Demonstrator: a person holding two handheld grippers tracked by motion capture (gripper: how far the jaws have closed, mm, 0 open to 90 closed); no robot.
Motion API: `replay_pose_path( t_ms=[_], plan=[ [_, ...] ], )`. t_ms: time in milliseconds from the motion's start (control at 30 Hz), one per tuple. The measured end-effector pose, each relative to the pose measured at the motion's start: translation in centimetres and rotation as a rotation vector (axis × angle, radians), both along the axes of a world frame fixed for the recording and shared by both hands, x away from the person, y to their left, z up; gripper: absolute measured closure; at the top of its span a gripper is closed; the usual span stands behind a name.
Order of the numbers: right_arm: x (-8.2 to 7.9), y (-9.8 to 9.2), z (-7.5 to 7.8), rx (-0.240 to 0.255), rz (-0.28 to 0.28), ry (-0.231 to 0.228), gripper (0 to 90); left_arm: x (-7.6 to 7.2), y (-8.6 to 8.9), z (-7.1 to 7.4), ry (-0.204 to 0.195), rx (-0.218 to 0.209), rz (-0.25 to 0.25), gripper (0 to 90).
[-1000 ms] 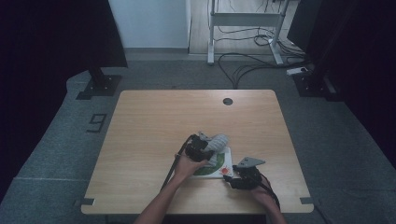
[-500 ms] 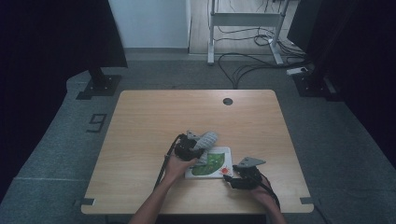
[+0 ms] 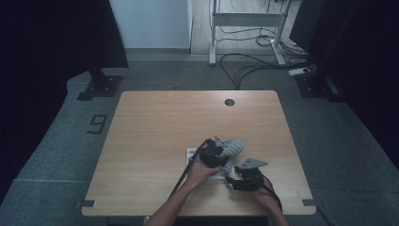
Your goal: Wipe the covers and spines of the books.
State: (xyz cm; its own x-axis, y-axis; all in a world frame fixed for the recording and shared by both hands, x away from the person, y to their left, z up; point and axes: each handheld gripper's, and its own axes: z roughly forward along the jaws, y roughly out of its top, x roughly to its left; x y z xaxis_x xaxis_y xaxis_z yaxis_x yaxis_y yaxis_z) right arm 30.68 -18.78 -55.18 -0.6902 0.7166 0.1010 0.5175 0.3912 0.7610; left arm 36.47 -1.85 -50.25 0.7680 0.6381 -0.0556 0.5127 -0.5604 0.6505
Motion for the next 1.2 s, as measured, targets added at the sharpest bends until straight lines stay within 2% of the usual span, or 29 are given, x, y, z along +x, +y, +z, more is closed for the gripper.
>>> replay_pose_path(
  t_ms=[67, 167, 300, 333, 367, 400, 433, 467, 500, 667, 800, 967, 1000, 1067, 1200],
  plan=[
    [0.0, -0.1, 0.0, 0.000, 0.002, 0.000, 37.3, -0.2, -0.8, -1.0, 0.010, 0.020, -0.008, 66.2],
    [0.0, -0.1, 0.0, 0.001, 0.001, 0.004, 37.1, -0.3, -0.8, -1.3, 0.008, 0.019, -0.005, 66.0],
    [0.0, -0.1, 0.0, 0.001, 0.001, 0.004, 37.0, -0.1, 0.4, -1.0, 0.010, 0.013, 0.010, 65.8],
    [0.0, -0.1, 0.0, 0.000, 0.000, 0.003, 36.9, 0.0, 1.0, -0.9, 0.004, 0.013, 0.023, 65.8],
    [0.0, -0.2, 0.0, 0.000, -0.001, 0.003, 36.9, 0.1, 2.3, -0.8, -0.003, 0.008, 0.051, 65.7],
    [0.0, -0.2, 0.0, 0.000, -0.001, 0.003, 36.9, 0.1, 2.3, -0.8, -0.003, 0.008, 0.051, 65.7],
    [0.0, -0.2, 0.0, 0.001, -0.002, 0.003, 36.9, 0.1, 3.1, -0.7, -0.004, 0.004, 0.070, 65.7],
    [0.0, -0.2, 0.0, 0.000, -0.002, 0.002, 36.9, 0.1, 4.9, -0.7, -0.008, 0.003, 0.095, 65.7],
    [0.0, -0.2, 0.0, 0.000, -0.002, 0.002, 36.9, 0.1, 4.9, -0.7, -0.008, 0.003, 0.095, 65.7],
    [0.0, -0.2, 0.0, 0.000, -0.006, 0.005, 36.9, 0.0, 8.9, -0.8, -0.008, -0.025, 0.166, 65.6],
    [0.0, -0.1, 0.0, -0.001, -0.007, 0.004, 36.8, 0.0, 10.9, -0.9, -0.004, -0.035, 0.199, 65.6],
    [0.0, -0.1, 0.0, -0.001, -0.008, 0.003, 36.8, -0.2, 11.0, -0.7, -0.015, -0.036, 0.203, 65.5],
    [0.0, -0.1, 0.0, 0.000, -0.009, 0.004, 36.7, -0.6, 10.3, -0.4, -0.031, -0.043, 0.188, 65.5],
    [0.0, -0.1, 0.0, 0.001, -0.008, 0.003, 36.7, -0.8, 10.0, -0.2, -0.037, -0.048, 0.179, 65.5],
    [0.0, -0.1, 0.0, 0.000, -0.008, 0.002, 36.6, -1.7, 7.4, 0.6, -0.061, -0.053, 0.117, 65.5]
  ],
)
